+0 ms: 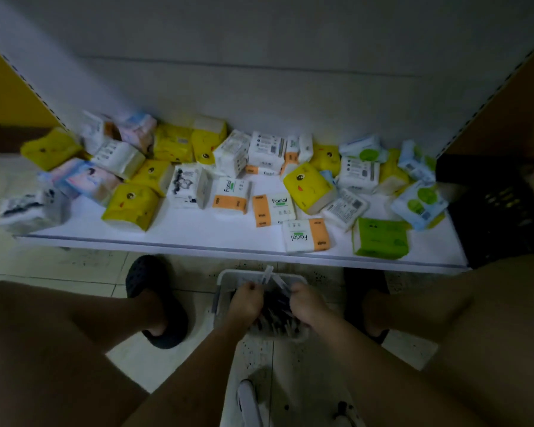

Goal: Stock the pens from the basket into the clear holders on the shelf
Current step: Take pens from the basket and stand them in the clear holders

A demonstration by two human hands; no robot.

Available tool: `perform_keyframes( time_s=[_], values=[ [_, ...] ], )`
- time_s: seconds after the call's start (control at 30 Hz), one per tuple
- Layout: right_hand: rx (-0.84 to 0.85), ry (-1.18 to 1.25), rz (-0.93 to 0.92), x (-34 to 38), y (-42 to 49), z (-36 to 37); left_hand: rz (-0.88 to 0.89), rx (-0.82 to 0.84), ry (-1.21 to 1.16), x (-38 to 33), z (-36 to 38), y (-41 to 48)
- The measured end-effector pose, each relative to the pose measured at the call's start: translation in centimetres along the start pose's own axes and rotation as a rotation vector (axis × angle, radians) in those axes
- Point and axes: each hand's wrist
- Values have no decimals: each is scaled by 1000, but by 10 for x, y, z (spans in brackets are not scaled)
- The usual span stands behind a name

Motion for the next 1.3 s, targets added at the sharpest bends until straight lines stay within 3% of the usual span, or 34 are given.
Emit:
perform_keyframes(
  time_s=[0.17, 0.3, 0.43, 0.53, 0.67, 0.9, 1.03, 1.3],
  values=[
    [-125, 159, -89, 15, -20, -19, 320, -75, 90, -22, -8, -18],
    [-174, 342, -83, 32, -34, -31, 343, -143, -5, -45, -12, -28],
    [-321, 371, -250, 50, -42, -49, 439, -255, -66, -71, -20, -40],
    [-392, 445, -394, 71, -57, -70, 455, -236, -164, -94, -28, -52],
    [-536, 527, -527, 95, -77, -94, 642, -273, -196, -127, -44, -71],
    [-570, 783, -712, 141, -122, -147, 832, -252, -453, -195, -76, -114],
    [-600, 884, -825, 170, -157, -183, 950, -224, -475, -235, -92, -148],
    [-589, 932, -1058, 210, -228, -249, 1132, -199, -596, -308, -123, -211]
  ],
)
Point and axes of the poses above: each hand's wrist, its own y-axis towards the middle knuckle, its own z-axis out of the palm, x = y × z, and after that the axes turned 8 degrees about -x, right-handed
